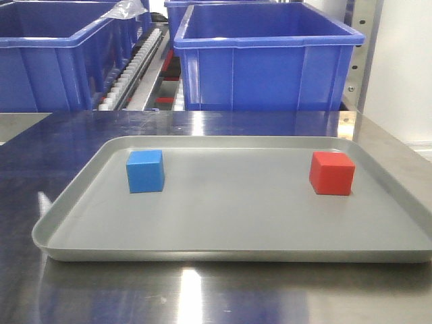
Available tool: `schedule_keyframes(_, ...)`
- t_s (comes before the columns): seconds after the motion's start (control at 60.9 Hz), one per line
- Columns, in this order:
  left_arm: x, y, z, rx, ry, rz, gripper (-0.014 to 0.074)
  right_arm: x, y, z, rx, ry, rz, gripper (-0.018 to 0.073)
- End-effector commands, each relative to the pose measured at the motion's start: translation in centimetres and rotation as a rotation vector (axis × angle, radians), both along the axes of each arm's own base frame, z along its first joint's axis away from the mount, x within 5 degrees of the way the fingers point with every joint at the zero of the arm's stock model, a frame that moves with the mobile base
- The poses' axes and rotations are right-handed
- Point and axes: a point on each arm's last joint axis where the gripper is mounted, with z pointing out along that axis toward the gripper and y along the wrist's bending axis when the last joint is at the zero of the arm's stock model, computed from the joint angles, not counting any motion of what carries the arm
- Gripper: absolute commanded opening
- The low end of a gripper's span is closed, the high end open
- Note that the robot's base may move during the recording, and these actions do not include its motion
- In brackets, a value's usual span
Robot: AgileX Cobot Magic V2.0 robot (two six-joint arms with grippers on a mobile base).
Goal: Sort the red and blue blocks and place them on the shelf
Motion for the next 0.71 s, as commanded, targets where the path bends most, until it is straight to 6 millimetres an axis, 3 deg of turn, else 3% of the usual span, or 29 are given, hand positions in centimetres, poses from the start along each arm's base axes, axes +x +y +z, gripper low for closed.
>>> schedule_keyframes(0.0, 0.0, -0.1, 0.1, -0.007, -0.078, -0.006, 0.0141, -0.4, 0.1, 2.0, -0.004, -0.158, 0.01, 0.0049)
schedule_keyframes(0.46, 0.0, -0.1, 0.1, -0.007, -0.078, -0.006, 0.0141, -0.3, 0.2, 2.7, 0.025, -0.208, 0.025, 0.0049)
schedule_keyframes(0.69, 0.0, -0.1, 0.1, -0.007, -0.078, -0.006, 0.0141, 3.2, 0.7, 5.0, 0.141, 0.015, 0.043, 0.0049)
